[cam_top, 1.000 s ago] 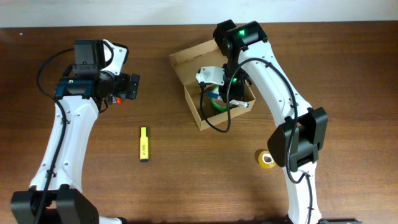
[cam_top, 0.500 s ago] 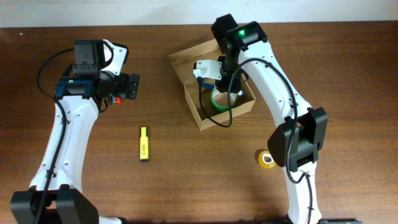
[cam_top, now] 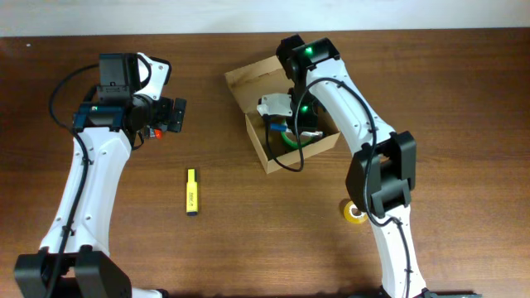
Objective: Pack container
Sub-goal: 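Lower the blue marker into the box with the right gripper, release, then move the right gripper to the yellow tape roll and grasp it, then drop the yellow tape into the green tape roll inside the box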
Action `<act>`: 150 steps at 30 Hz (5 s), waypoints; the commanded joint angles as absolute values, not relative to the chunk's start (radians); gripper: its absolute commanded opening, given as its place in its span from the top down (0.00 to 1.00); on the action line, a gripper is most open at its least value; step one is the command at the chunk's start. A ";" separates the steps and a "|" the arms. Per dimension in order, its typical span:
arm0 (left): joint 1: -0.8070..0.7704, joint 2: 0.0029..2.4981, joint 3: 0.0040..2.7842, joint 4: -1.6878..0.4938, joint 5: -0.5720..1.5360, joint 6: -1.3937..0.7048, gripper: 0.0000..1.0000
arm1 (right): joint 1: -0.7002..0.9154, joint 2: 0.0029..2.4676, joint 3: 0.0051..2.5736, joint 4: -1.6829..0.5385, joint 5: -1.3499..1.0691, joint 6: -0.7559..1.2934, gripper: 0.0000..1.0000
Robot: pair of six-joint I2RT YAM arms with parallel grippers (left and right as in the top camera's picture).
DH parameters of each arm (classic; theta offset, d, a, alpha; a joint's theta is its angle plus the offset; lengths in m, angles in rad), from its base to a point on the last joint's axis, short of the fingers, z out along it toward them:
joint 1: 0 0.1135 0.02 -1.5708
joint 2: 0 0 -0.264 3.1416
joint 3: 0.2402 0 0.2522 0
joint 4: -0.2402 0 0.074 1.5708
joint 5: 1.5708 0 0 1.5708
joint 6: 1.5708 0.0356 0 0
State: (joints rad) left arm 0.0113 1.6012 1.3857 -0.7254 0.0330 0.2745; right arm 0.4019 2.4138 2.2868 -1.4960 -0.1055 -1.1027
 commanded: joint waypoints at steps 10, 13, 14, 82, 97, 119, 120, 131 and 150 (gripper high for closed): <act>0.006 1.610 1.401 -0.726 0.041 0.294 0.01 | 0.413 2.448 2.196 -1.533 -0.162 -1.092 0.96; 0.006 1.610 1.401 -0.725 0.041 0.294 0.01 | 0.413 2.448 2.183 -1.525 -0.154 -1.091 0.72; 0.006 1.610 1.401 -0.725 0.041 0.294 0.01 | 0.413 2.448 2.183 -1.524 -0.154 -1.091 0.44; 0.006 1.611 1.401 -0.690 0.037 0.332 0.01 | 0.025 1.450 0.662 -0.753 -0.099 0.267 0.40; 0.006 1.611 1.401 -0.690 0.036 0.332 0.01 | 0.025 1.477 0.672 -0.696 -0.102 0.268 0.96; 0.006 1.611 1.401 -0.690 0.036 0.332 0.01 | 0.027 1.636 1.703 -1.103 -0.098 -0.113 0.96; 0.006 1.611 1.401 -0.690 0.036 0.332 0.00 | 0.027 1.712 1.801 -1.150 -0.101 -0.128 0.96; 0.006 1.611 1.401 -0.690 0.036 0.332 0.01 | 0.226 2.035 2.137 -1.331 -0.116 -0.432 0.96; 0.006 1.611 1.401 -0.690 0.036 0.332 0.01 | 0.336 2.281 2.136 -1.267 -0.078 -0.521 0.96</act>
